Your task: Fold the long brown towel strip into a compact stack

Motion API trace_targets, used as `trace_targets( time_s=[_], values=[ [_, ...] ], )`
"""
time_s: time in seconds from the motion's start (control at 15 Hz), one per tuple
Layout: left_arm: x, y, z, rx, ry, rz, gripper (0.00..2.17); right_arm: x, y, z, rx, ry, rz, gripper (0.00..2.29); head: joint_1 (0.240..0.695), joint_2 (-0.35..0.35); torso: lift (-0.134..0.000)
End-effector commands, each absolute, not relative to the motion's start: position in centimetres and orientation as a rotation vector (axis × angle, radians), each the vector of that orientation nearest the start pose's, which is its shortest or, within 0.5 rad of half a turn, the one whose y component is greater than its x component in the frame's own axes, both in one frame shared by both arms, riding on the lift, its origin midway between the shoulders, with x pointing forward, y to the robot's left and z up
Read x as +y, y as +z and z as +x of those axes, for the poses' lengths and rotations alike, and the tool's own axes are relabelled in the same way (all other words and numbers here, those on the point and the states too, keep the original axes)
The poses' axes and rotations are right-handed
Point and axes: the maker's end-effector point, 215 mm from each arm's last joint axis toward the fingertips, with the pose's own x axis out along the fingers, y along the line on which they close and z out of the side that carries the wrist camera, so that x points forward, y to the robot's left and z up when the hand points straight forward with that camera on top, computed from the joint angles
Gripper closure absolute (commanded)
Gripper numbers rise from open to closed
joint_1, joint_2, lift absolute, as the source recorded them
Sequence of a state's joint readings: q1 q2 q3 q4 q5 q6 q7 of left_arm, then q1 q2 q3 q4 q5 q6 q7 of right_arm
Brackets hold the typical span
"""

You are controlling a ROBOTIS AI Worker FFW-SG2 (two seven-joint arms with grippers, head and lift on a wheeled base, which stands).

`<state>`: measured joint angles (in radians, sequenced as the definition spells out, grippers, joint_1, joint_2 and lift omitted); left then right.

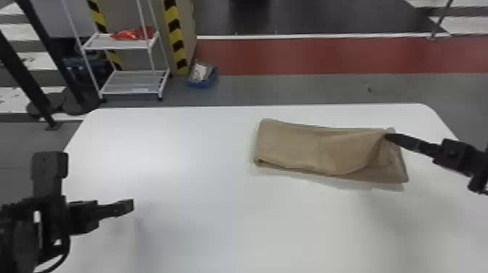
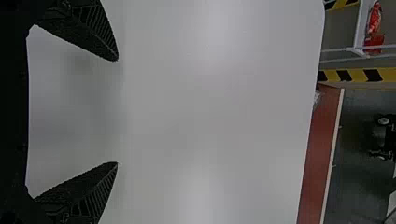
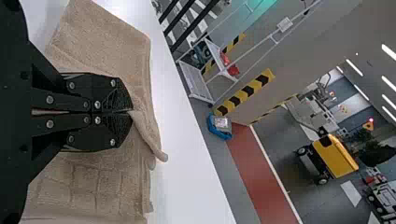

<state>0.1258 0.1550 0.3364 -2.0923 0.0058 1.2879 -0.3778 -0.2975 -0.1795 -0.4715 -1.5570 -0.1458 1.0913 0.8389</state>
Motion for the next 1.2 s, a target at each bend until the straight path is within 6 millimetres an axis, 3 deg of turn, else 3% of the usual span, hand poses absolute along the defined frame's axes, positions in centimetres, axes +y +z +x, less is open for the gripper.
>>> trace_targets(
  time_s=[0.0, 0.2, 0.33, 0.4, 0.47, 0.53, 0.73, 0.93, 1.13],
  values=[
    [37.4, -44.9, 43.5, 0.844, 0.019, -0.121, 0.08, -34.3, -35.7, 56.6, 0.533, 0.402, 0.548, 1.24, 0.695, 0.044, -0.123],
    [37.4, -44.9, 43.5, 0.843, 0.019, -0.123, 0.08, -37.5, -33.9, 57.3, 0.512, 0.355, 0.522, 1.24, 0.695, 0.026, -0.123],
    [37.3, -45.1, 43.4, 0.847, 0.015, -0.125, 0.08, -39.2, -34.8, 57.2, 0.541, 0.318, 0.496, 1.23, 0.695, 0.008, -0.123],
    [37.2, -45.1, 43.4, 0.847, 0.012, -0.125, 0.08, -39.7, -36.0, 56.9, 0.566, 0.295, 0.493, 0.77, 0.695, -0.002, -0.123],
    [37.1, -45.1, 43.5, 0.846, 0.01, -0.124, 0.08, -39.9, -37.0, 56.7, 0.582, 0.281, 0.502, 0.11, 0.695, -0.011, -0.123],
    [37.2, -45.1, 43.4, 0.846, 0.012, -0.123, 0.08, -40.3, -37.7, 56.5, 0.596, 0.269, 0.505, 0.0, 0.695, -0.024, -0.123],
    [37.5, -45.2, 43.1, 0.85, 0.018, -0.123, 0.08, -40.8, -38.2, 56.2, 0.605, 0.256, 0.505, 0.05, 0.695, -0.034, -0.123],
    [37.7, -45.4, 42.9, 0.854, 0.019, -0.122, 0.08, -43.3, -38.4, 55.9, 0.636, 0.2, 0.443, 0.06, 0.695, -0.042, -0.123],
    [37.6, -45.5, 42.8, 0.854, 0.016, -0.126, 0.08, -42.9, -41.4, 55.8, 0.722, 0.18, 0.371, 0.12, 0.695, -0.059, -0.123]
  ],
)
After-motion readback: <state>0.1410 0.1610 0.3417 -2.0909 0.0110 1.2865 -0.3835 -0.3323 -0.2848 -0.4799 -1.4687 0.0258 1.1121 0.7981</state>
